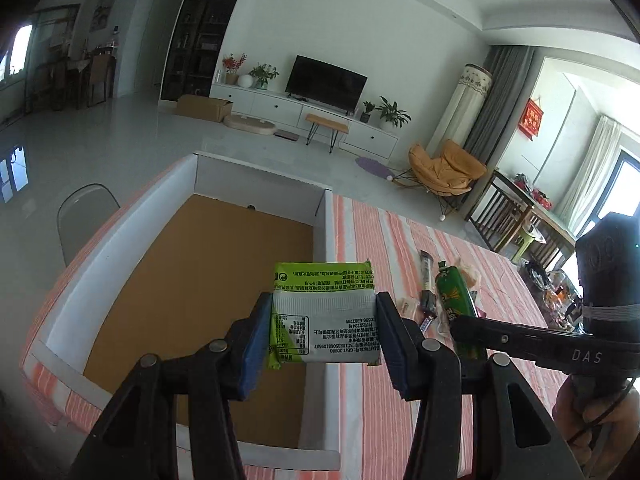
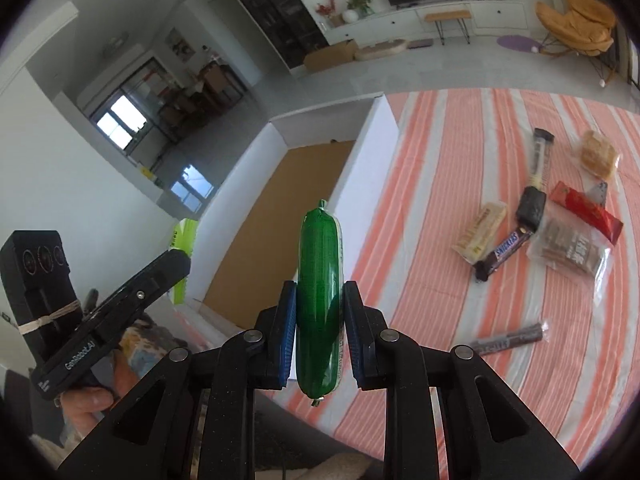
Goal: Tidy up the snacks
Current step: 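Carry both snacks over the cardboard box and open both tools to drop them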
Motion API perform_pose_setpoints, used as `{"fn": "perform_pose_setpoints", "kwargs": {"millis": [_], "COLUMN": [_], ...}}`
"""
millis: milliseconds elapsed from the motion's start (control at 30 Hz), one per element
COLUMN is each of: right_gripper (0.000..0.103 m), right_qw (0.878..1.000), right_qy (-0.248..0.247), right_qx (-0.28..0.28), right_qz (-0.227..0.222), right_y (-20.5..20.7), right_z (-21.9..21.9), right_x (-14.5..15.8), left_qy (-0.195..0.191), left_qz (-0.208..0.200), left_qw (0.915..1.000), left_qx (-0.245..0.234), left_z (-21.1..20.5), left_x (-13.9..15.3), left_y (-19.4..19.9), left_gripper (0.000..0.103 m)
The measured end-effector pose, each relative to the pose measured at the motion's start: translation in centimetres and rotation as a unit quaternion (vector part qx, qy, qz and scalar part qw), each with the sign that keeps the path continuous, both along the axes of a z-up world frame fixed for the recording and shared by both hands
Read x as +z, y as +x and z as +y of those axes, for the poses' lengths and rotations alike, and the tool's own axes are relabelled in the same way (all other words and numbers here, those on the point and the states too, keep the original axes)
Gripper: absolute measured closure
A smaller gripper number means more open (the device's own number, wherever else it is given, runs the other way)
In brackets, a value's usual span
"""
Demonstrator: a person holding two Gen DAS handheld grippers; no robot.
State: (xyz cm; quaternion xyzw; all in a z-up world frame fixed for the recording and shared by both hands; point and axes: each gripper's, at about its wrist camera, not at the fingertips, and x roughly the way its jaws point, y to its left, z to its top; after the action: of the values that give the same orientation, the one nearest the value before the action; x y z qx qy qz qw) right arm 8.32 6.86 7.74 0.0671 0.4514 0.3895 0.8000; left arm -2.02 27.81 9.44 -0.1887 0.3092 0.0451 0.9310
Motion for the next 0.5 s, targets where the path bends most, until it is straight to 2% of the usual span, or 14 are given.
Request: {"fn": "perform_pose_setpoints", "kwargs": {"millis": [67, 100, 133, 167, 200, 233, 300, 400, 500], "right_gripper": [0.077, 0.069, 0.056, 0.034, 0.035, 0.035, 0.035, 0.034, 0.034], "right_qw": [1.000, 0.999, 0.999, 0.999, 0.999, 0.999, 0.999, 0.994, 0.986], "right_qy": [0.009, 0.014, 0.014, 0.015, 0.021, 0.028, 0.040, 0.061, 0.036], "right_qx": [0.024, 0.025, 0.020, 0.013, 0.007, 0.003, -0.008, -0.039, -0.079], "right_qz": [-0.017, -0.028, -0.032, -0.035, -0.039, -0.039, -0.015, 0.079, 0.145], "right_y": [0.1, 0.3, 0.5, 0.7, 0.7, 0.8, 1.4, 2.5, 3.3], "right_z": [3.6, 4.7, 5.4, 5.5, 5.1, 4.1, 1.7, -2.8, -6.7], "right_x": [0.4, 0.5, 0.3, 0.0, -0.2, -0.7, -2.6, -8.4, -14.7], "left_qy": [0.022, 0.036, 0.042, 0.038, 0.030, 0.022, 0.015, 0.001, -0.007], "left_qz": [0.027, 0.041, 0.051, 0.059, 0.061, 0.058, 0.052, 0.045, 0.029], "left_qw": [0.9983, 0.9963, 0.9945, 0.9936, 0.9938, 0.9946, 0.9964, 0.9988, 0.9984], "left_qx": [0.046, 0.066, 0.082, 0.089, 0.088, 0.083, 0.065, 0.018, -0.049], "left_z": [2.4, 3.1, 3.7, 4.1, 4.2, 3.9, 2.9, 0.3, -4.0], "left_x": [-1.8, -2.8, -3.9, -4.7, -5.4, -6.1, -6.8, -7.2, -6.6], "left_y": [0.4, 0.7, 0.8, 0.7, 0.6, 0.4, 0.5, 1.3, 2.4], "left_gripper": [0.052, 0.046, 0.042, 0.032, 0.025, 0.023, 0.018, 0.018, 0.017]}}
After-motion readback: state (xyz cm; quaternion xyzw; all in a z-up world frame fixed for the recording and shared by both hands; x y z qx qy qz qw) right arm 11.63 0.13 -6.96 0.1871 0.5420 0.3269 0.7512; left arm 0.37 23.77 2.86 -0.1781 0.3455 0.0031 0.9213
